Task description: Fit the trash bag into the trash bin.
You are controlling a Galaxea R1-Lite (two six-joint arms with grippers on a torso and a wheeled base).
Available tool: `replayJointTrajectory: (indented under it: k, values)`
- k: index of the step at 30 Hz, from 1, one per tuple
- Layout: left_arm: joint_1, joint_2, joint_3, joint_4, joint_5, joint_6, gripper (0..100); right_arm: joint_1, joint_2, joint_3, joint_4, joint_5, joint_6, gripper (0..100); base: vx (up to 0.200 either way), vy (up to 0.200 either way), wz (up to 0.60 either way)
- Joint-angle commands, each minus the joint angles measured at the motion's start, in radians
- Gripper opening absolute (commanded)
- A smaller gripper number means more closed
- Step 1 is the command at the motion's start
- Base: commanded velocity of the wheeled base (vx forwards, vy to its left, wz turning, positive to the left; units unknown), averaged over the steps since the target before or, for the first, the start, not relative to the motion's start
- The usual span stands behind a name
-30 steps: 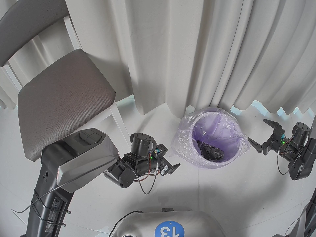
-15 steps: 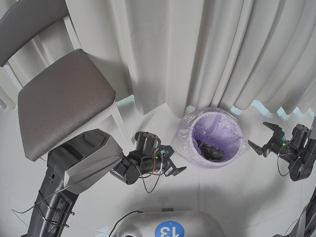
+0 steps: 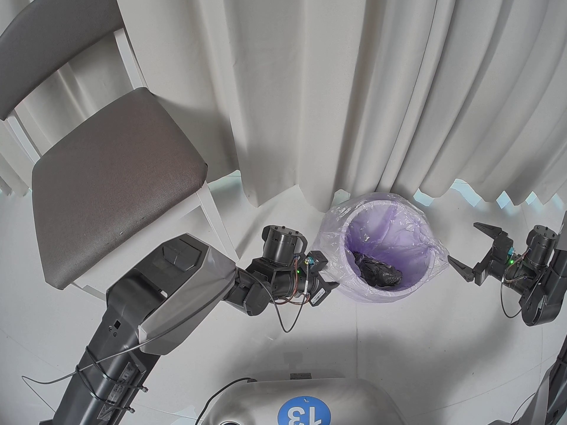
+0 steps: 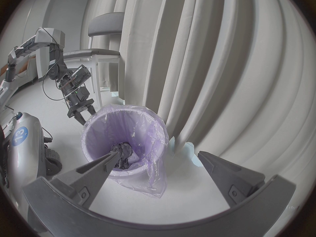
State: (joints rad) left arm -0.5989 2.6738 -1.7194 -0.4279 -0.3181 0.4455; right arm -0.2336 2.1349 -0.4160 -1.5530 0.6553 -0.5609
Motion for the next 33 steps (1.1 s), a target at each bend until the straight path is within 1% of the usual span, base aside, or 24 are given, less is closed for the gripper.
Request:
replayJointTrajectory:
  k: [1,8,9,12,14,17,26,29,32,33]
  values:
    - [0.001,0.031,-0.046,0.02,0.005,-0.002,0,-0.009,0.01,0.0,-0.018,0.018,0.001,100,0.0,0.0,0.0]
    - [0.013,0.12,-0.224,0.133,0.045,-0.007,0,0.0,0.033,-0.035,-0.018,0.023,0.009,100,0.0,0.0,0.0]
    - [0.014,0.139,-0.267,0.159,0.047,-0.014,0,0.002,0.034,-0.049,-0.018,0.021,0.01,100,0.0,0.0,0.0]
    - [0.025,0.173,-0.281,0.222,0.048,-0.021,0,0.007,0.04,-0.083,-0.018,0.023,0.03,100,0.0,0.0,0.0]
    - [0.027,0.179,-0.281,0.233,0.048,-0.021,0,0.008,0.04,-0.093,-0.018,0.023,0.042,100,0.0,0.0,0.0]
    - [0.042,0.179,-0.281,0.29,0.047,-0.036,0,0.023,0.046,-0.136,-0.009,0.023,0.078,100,0.0,0.0,0.0]
    - [0.062,0.189,-0.281,0.251,0.027,-0.047,0,0.036,0.126,-0.164,-0.01,0.021,0.07,100,0.0,0.0,0.0]
    - [0.062,0.199,-0.281,0.205,0.011,-0.057,0,0.036,0.148,-0.168,-0.009,0.02,0.067,100,0.0,0.0,0.0]
    - [0.061,0.212,-0.281,0.155,0.001,-0.088,0,0.034,0.16,-0.172,-0.007,0.02,0.062,100,0.0,0.0,0.0]
    - [0.061,0.212,-0.281,0.155,0.001,-0.088,0,0.034,0.16,-0.172,-0.007,0.02,0.062,100,0.0,0.0,0.0]
